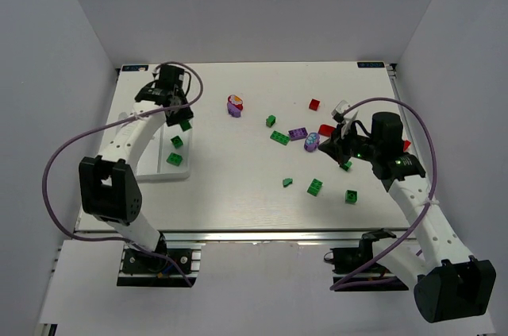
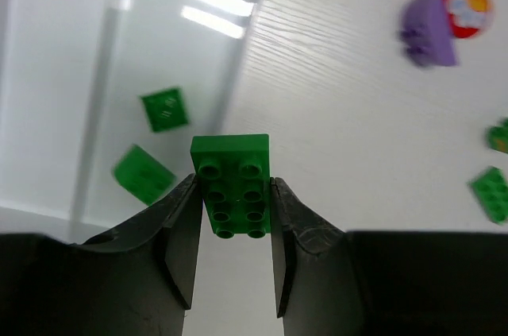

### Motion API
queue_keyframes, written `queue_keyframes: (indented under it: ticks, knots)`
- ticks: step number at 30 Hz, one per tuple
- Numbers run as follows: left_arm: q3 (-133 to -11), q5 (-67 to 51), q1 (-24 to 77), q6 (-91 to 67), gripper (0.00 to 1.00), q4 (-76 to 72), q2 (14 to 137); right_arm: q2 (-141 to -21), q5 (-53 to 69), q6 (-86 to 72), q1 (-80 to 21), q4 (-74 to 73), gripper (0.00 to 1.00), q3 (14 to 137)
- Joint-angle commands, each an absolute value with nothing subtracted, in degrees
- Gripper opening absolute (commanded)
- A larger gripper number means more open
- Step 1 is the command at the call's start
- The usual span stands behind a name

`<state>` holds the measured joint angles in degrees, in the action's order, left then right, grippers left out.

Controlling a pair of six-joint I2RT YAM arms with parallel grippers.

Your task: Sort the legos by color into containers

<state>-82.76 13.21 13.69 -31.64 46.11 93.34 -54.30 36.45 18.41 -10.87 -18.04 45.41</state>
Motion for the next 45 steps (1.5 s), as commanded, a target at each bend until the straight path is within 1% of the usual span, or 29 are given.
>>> queue_keyframes:
  ticks: [1, 4, 8, 9, 10, 12, 15, 17, 18, 19, 22, 23, 26, 29, 30, 31, 33, 36, 39, 41, 43, 45]
  knots:
    - [-80.51, 15.19, 8.62, -18.12, 0.00, 43.06, 95.53, -54.41, 35.68, 19.51, -10.72, -19.51, 0.06, 48.25]
    - [-80.86, 19.14, 7.65, -15.57, 0.00, 43.07, 98.08, -54.58, 35.51, 20.30, -10.63, -20.21, 0.10, 48.08]
    - [-79.10, 20.30, 6.86, -13.98, 0.00, 41.14, 100.10, -54.93, 34.63, 20.57, -10.72, -20.39, 0.16, 47.64]
    - [-78.67, 20.22, 6.68, -13.97, 0.01, 40.78, 100.98, -55.19, 34.45, 20.74, -10.64, -20.39, 0.17, 47.46]
    - [-78.66, 20.30, 6.59, -13.80, 0.05, 40.43, 101.42, -55.28, 34.28, 20.74, -10.63, -20.30, 0.19, 47.46]
    - [-78.66, 20.74, 6.59, -13.89, 0.17, 40.17, 102.56, -55.72, 34.01, 20.83, -10.63, -20.22, 0.21, 47.46]
    - [-78.66, 22.15, 6.50, -14.94, 0.46, 39.55, 102.92, -56.07, 33.66, 21.09, -10.63, -20.04, 0.25, 47.46]
    - [-78.49, 22.24, 6.42, -15.55, 0.54, 39.29, 102.92, -56.16, 33.40, 21.36, -10.63, -20.04, 0.29, 47.37]
    - [-78.40, 22.67, 6.42, -15.82, 0.62, 39.29, 102.83, -56.34, 33.31, 21.44, -10.72, -20.04, 0.30, 47.37]
    - [-78.31, 22.85, 6.42, -16.43, 0.67, 39.29, 102.48, -56.42, 33.31, 21.71, -10.55, -20.04, 0.32, 47.37]
    - [-78.05, 23.12, 6.42, -17.66, 0.84, 39.38, 100.91, -56.60, 32.96, 22.50, -10.63, -20.39, 0.51, 47.29]
    - [-78.22, 22.77, 6.42, -17.93, 0.84, 39.55, 100.29, -56.60, 32.96, 23.11, -10.72, -20.65, 0.61, 47.29]
    - [-78.84, 20.84, 6.42, -19.60, 0.87, 39.90, 96.35, -56.69, 34.19, 28.01, -10.63, -23.55, 0.72, 47.37]
    - [-78.40, 15.92, 6.42, -21.18, 0.90, 39.20, 91.86, -57.13, 35.07, 32.68, -10.63, -28.46, 0.76, 47.46]
    - [-77.44, 14.60, 6.33, -21.62, 0.90, 38.85, 88.54, -57.39, 35.07, 35.83, -10.63, -29.78, 0.77, 47.37]
    - [-76.65, 12.15, 6.42, -22.75, 0.98, 37.46, 86.77, -57.48, 34.89, 37.34, -10.81, -32.41, 0.77, 47.29]
    - [-74.02, 11.25, 6.42, -24.51, 0.98, 36.74, 81.77, -58.18, 34.19, 40.41, -10.72, -34.27, 0.78, 46.76]
    - [-70.94, 8.27, 6.42, -27.24, 0.98, 34.99, 76.75, -59.76, 30.07, 39.73, -11.07, -35.07, 0.79, 45.53]
    - [-67.68, 1.79, 6.42, -27.86, 0.98, 32.52, 71.20, -61.86, 24.44, 34.38, -11.69, -33.67, 0.81, 44.91]
    - [-66.10, 0.10, 6.33, -29.09, 0.98, 32.17, 68.21, -64.32, 21.81, 28.76, -12.74, -33.84, 0.80, 45.44]
    - [-64.96, -1.83, 6.42, -30.23, 0.98, 32.43, 65.85, -66.52, 21.01, 21.14, -13.97, -34.89, 0.80, 46.75]
    - [-64.08, -2.37, 6.42, -31.11, 0.98, 32.35, 64.26, -69.86, 22.49, 16.54, -14.32, -36.73, 0.77, 48.16]
